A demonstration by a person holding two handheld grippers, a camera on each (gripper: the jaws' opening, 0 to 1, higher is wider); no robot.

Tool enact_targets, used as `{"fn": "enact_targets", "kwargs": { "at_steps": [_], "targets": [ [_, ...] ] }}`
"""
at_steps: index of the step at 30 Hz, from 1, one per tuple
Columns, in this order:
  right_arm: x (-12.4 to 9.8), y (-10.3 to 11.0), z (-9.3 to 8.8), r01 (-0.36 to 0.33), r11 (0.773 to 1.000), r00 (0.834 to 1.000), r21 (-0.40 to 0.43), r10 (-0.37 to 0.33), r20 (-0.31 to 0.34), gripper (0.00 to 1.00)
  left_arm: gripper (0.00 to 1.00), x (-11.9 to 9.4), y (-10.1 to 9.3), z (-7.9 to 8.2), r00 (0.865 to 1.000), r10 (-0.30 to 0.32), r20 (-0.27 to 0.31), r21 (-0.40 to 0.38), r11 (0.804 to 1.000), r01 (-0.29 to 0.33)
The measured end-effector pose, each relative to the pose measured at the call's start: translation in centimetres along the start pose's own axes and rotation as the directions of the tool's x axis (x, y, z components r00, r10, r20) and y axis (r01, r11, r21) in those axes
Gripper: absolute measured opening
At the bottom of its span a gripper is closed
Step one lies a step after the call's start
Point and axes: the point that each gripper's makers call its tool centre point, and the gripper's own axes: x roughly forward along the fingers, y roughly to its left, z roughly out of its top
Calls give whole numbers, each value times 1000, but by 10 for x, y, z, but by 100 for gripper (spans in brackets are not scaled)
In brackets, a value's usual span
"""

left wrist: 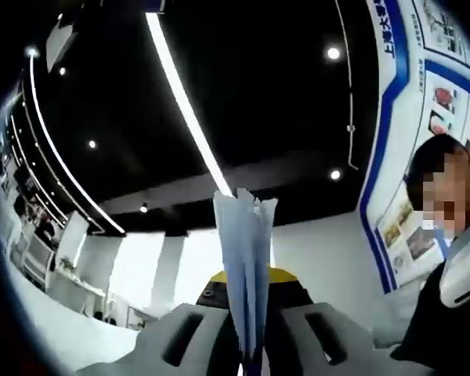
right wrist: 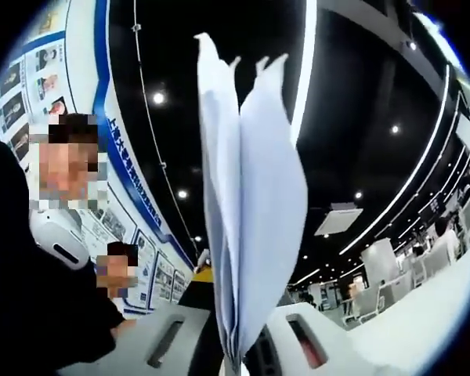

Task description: Organize the stack of printing papers by aligning and flattening the scattered papers on the table

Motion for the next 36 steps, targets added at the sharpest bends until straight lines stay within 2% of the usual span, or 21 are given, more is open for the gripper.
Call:
{"fn": "enact_targets", "kwargs": {
  "at_steps": [3,7,12,14,17,19,20,23,24,25,28,29,30,31,33,34,35,36],
  "targets": [
    [-2,2,0,1,1000,999,-17,-1,-44,0,9,-6,7,-3,998,27,-57,57,998,-24],
    [-2,4,1,6,999,995,-44,-10,-100,0,17,-12,11,4,995,36,-94,90,996,-28],
    [-1,11,1,-10,998,986,-66,-1,-169,0,26,-19,14,-1,978,52,-201,175,984,-17],
    [-6,7,1,-14,998,978,-55,2,-206,0,28,-21,13,-2,972,51,-227,180,984,-10],
    [-12,2,-1,-14,999,959,-46,0,-284,0,29,-26,14,-7,964,45,-262,177,984,2],
    [-17,3,-2,-41,998,939,-36,26,-343,0,31,-31,14,-14,955,25,-295,155,988,21],
    [-18,3,-3,-44,998,936,-35,29,-352,0,31,-33,14,-17,953,19,-303,146,989,26],
    [-24,3,-5,-39,999,906,-2,35,-423,0,33,-40,15,-29,938,5,-345,122,992,40],
    [-26,3,-5,-37,999,900,2,34,-434,0,34,-43,16,-33,932,3,-362,124,991,45],
    [-29,3,-7,-35,999,888,17,39,-459,0,34,-48,17,-40,921,-2,-390,122,991,54],
    [-37,4,-8,-30,999,859,44,48,-510,0,33,-56,17,-48,910,-16,-415,100,993,63],
    [-38,4,-9,-29,999,854,44,47,-518,0,32,-58,16,-49,909,-21,-417,91,994,65],
    [-41,6,-10,-35,998,840,53,58,-540,0,32,-60,16,-51,909,-30,-417,82,994,70],
    [-41,7,-10,-37,998,837,49,58,-544,0,32,-62,16,-54,907,-37,-419,71,995,74],
    [-45,9,-12,-54,998,810,39,67,-583,0,32,-66,14,-63,896,-58,-441,43,995,85],
    [-48,8,-13,-69,997,786,20,66,-615,0,33,-68,13,-69,887,-68,-457,29,995,92],
    [-49,8,-14,-78,997,774,12,69,-630,0,33,-69,13,-72,883,-71,-464,23,995,92],
    [-50,9,-16,-97,995,754,-2,72,-653,0,34,-72,12,-81,869,-84,-487,10,995,101]
  ]
}}
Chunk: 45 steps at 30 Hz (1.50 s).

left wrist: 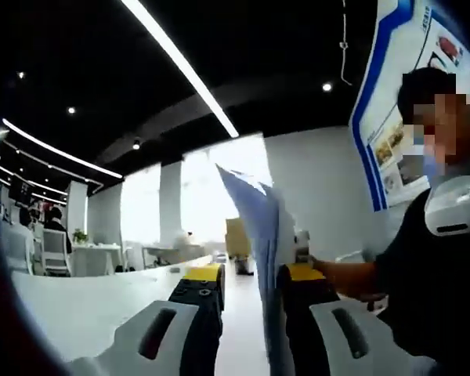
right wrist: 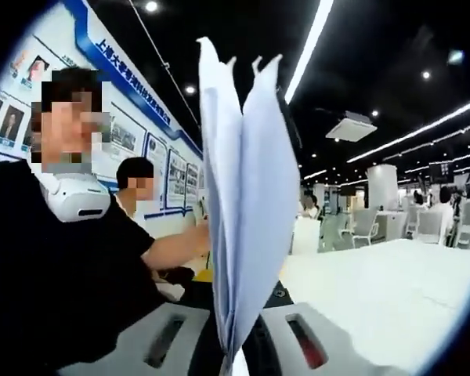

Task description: Organize the stack of printing papers by aligning and flattening the scattered papers on the table

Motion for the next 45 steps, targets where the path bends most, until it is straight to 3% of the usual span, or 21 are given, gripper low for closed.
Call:
{"fn": "enact_targets", "kwargs": {
  "at_steps": [4,10,13,17,20,27,34,42,45],
  "targets": [
    [1,0,0,-19,999,997,-30,16,-76,0,34,3,-4,-18,998,-33,-52,-30,999,31],
    [3,-7,-9,4,1000,994,-6,-5,-110,0,6,4,-15,-30,995,-82,-60,-53,995,78],
    [2,-18,-16,69,997,992,32,-65,-108,0,6,5,-15,-37,997,-36,-68,-50,998,33],
    [2,-32,-31,169,984,979,63,-160,-127,0,6,3,3,-50,992,78,-104,-19,997,-80],
    [4,-39,-41,258,963,957,73,-245,-154,0,6,3,11,-61,980,147,-134,6,989,-147],
    [4,-47,-55,364,930,918,55,-348,-192,0,6,3,9,-77,968,206,-143,27,979,-204],
    [2,-53,-85,397,918,885,10,-380,-269,0,6,-3,12,-103,961,207,-185,29,978,-206],
    [-8,-59,-92,414,909,882,33,-392,-262,4,9,-5,17,-108,959,206,-193,2,978,-210],
    [-10,-61,-94,414,909,884,46,-390,-257,0,6,-5,18,-116,957,195,-214,-10,979,-202]
  ]
}}
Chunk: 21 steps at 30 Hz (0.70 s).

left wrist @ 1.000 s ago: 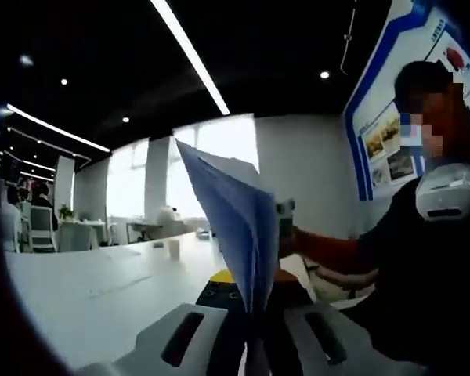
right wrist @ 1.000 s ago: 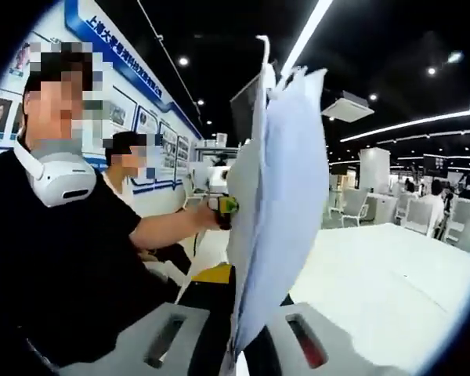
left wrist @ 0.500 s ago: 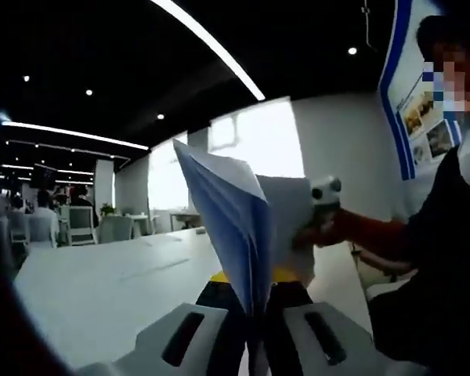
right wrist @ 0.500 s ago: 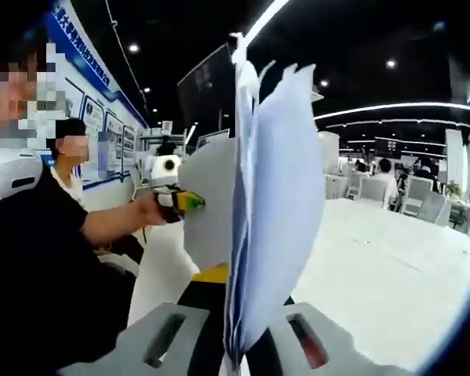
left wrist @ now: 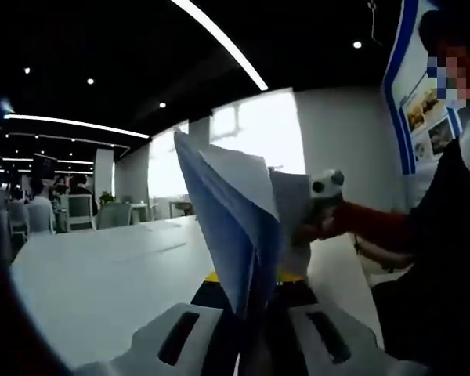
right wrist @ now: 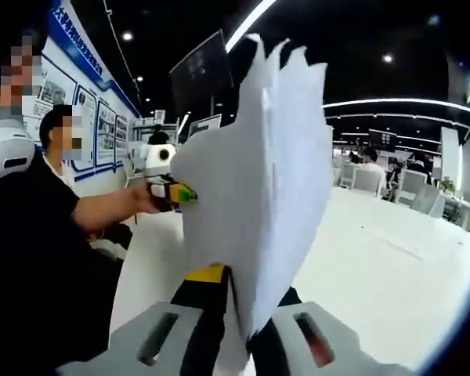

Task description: Organize the stack of printing papers by aligning and flattening the scattered papers on the table

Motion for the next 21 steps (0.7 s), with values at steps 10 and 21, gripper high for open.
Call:
{"fn": "enact_targets", "kwargs": {
  "at_steps": [10,21],
  "targets": [
    [-1,1,0,-35,999,999,40,33,39,0,6,0,-1,0,1000,-8,5,-21,1000,9],
    [-15,21,27,-167,948,985,270,149,86,0,6,-4,-20,22,999,-50,12,-245,968,52]
  ]
}}
